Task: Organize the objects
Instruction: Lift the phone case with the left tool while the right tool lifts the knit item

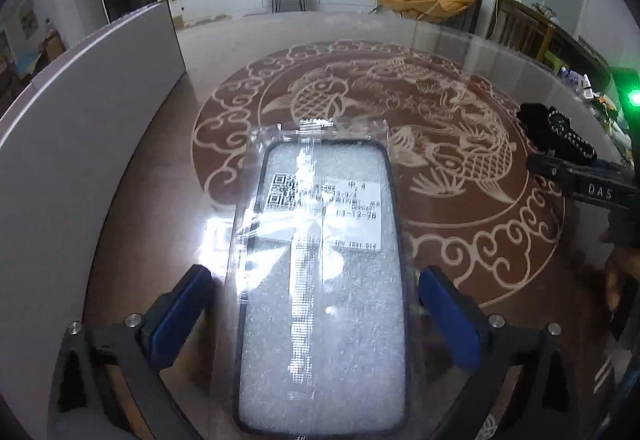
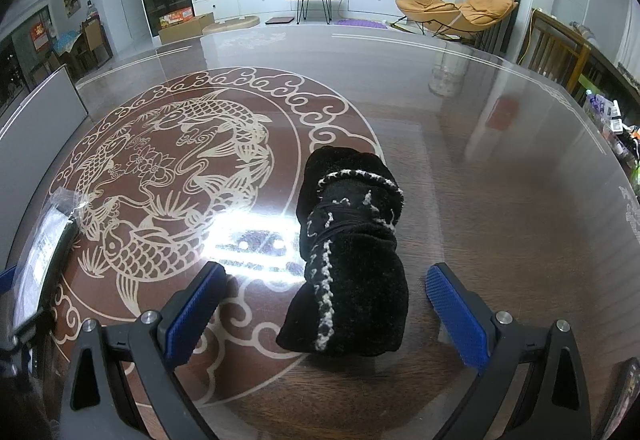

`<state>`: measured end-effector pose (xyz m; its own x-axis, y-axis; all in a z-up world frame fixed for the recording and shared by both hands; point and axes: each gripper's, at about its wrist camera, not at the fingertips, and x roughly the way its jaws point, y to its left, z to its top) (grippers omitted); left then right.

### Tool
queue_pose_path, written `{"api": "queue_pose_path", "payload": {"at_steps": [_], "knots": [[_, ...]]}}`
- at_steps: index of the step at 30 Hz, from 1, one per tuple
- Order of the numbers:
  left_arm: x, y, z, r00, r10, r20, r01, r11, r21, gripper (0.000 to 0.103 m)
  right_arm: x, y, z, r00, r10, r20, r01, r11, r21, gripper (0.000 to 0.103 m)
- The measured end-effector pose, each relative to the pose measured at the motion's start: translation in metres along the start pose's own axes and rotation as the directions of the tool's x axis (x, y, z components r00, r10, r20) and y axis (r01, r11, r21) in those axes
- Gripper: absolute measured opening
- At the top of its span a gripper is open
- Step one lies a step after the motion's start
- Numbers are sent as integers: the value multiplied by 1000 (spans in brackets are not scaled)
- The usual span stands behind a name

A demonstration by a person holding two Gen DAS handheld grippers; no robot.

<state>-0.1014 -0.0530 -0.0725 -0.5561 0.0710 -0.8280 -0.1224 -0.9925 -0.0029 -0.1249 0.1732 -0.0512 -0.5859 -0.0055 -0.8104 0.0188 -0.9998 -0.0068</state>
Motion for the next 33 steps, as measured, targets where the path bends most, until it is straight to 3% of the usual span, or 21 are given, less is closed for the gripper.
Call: {"api": "queue_pose_path", "payload": {"at_steps": [33], "knots": [[-2, 2, -2, 1000, 2, 5, -2, 1000, -3, 103, 1, -1, 0, 1000, -4, -2, 4, 1000, 5, 102]]}}
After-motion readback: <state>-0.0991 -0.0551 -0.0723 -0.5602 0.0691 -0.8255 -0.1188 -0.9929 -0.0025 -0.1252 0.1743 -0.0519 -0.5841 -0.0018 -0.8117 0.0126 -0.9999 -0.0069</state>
